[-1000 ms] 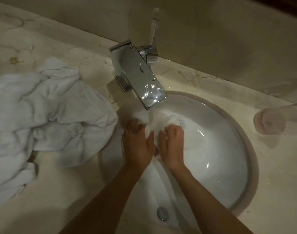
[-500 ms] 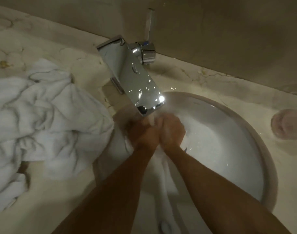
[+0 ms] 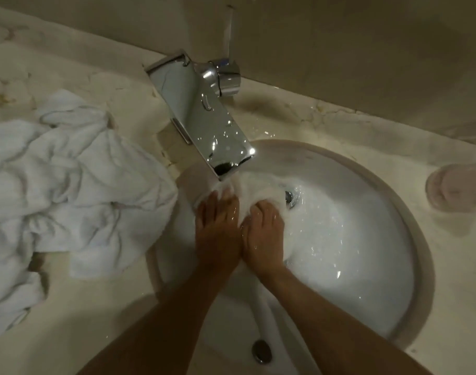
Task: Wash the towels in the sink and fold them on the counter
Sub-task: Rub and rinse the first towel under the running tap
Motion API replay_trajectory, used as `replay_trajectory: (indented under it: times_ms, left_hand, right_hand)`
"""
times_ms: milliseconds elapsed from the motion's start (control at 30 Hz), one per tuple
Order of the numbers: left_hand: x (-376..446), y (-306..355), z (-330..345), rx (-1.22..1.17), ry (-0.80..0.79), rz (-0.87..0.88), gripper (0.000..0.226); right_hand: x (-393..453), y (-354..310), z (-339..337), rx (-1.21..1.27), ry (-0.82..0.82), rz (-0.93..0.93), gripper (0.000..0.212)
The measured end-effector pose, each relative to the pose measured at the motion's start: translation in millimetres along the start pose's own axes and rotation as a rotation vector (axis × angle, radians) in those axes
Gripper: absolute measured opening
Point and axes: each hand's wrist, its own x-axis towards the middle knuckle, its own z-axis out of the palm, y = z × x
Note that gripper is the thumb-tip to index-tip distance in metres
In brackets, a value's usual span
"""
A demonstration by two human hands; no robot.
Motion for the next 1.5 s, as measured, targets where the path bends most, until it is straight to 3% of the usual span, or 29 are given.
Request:
replay_trajectory:
  times_ms: [100, 167, 200, 267, 333, 400, 533, 600, 667, 700, 800, 833, 900, 967, 1033, 1100, 1133, 1200, 1267, 1333, 1400, 1433, 1500]
  left_hand:
    - [23, 8, 2, -0.033, -0.051, -0.081, 0.025]
    - [45, 16, -2, -0.03, -0.199, -0.205, 0.022]
    - [55, 25, -11, -0.104, -0.325, -0.386, 0.026]
    - [64, 33, -13, -0.17, -0.334, -0.595, 0.036]
    - [73, 35, -22, -0.213, -0.268, -0.655, 0.04]
    - [76, 32, -42, -0.367, -0.242, -0.717, 0.04]
    - [37, 13, -92, -0.858, -0.086, -0.797, 0.03]
    - [15, 3, -112, -1.266, -0.26, -0.937, 0.021]
    - [2, -9, -117, -1.817, -0.562, -1.126, 0.045]
    - [-1, -12, -114, -1.885, -0.713, -1.151, 0.051]
    - [1, 9, -106, -1.602, -0.848, -0.986, 0.057]
    - [7, 22, -102, -1.412, -0.825, -0.971, 0.061]
    - [25, 42, -106, -1.01, -0.593, -0.895, 0.061]
    - [35, 52, -110, -1.083, -0.48, -0.799, 0.056]
    - [20, 58, -110, -1.099, -0.496, -0.647, 0.054]
    - [0, 62, -117, -1.029, -0.52, -0.538, 0.052]
    - [-1, 61, -118, -1.003, -0.472, -0.556, 0.051]
    - [17, 49, -107, -0.897, -0.414, -0.685, 0.044]
    - [35, 34, -98, -0.931, -0.418, -0.77, 0.044]
    - [28, 40, -105, -1.006, -0.412, -0.684, 0.043]
    - [14, 50, -121, -1.045, -0.428, -0.574, 0.041]
    - [20, 51, -121, -1.066, -0.39, -0.629, 0.043]
    - [44, 41, -113, -1.163, -0.342, -0.78, 0.047]
  right_hand:
    - [23, 3, 0, -0.109, -0.098, 0.019, 0.027]
    - [43, 3, -4, -0.054, -0.142, 0.075, 0.031]
    - [51, 3, -8, -0.006, -0.155, 0.121, 0.027]
    - [66, 0, -14, 0.041, -0.205, 0.224, 0.014]
    - [74, -1, -22, 0.137, -0.322, 0.361, 0.017]
    - [78, -3, -38, 0.515, -0.316, 0.578, 0.024]
    - [59, 16, -115, 1.272, -0.05, 1.047, 0.018]
    - [29, 25, -154, 1.694, -0.052, 1.172, 0.022]
    - [1, 22, -173, 1.877, -0.171, 1.29, 0.052]
    - [-10, 16, -176, 1.896, -0.288, 1.33, 0.062]
    - [-15, -16, -167, 1.675, -0.61, 1.291, 0.068]
    - [-12, -28, -162, 1.478, -0.605, 1.151, 0.056]
    - [-7, -54, -149, 0.988, -0.443, 0.693, 0.034]
    - [5, -71, -133, 0.806, -0.339, 0.427, 0.032]
    - [31, -68, -118, 0.739, -0.227, 0.439, 0.029]
    - [63, -57, -105, 0.794, -0.159, 0.653, 0.031]
    - [72, -56, -99, 0.802, -0.183, 0.7, 0.031]
    - [63, -76, -94, 0.662, -0.276, 0.547, 0.029]
    - [41, -94, -89, 0.705, -0.292, 0.443, 0.029]
    - [44, -86, -83, 0.683, -0.222, 0.462, 0.031]
    - [70, -68, -76, 0.753, -0.191, 0.668, 0.032]
    - [78, -64, -72, 0.77, -0.202, 0.702, 0.035]
    - [73, -81, -75, 0.677, -0.274, 0.576, 0.036]
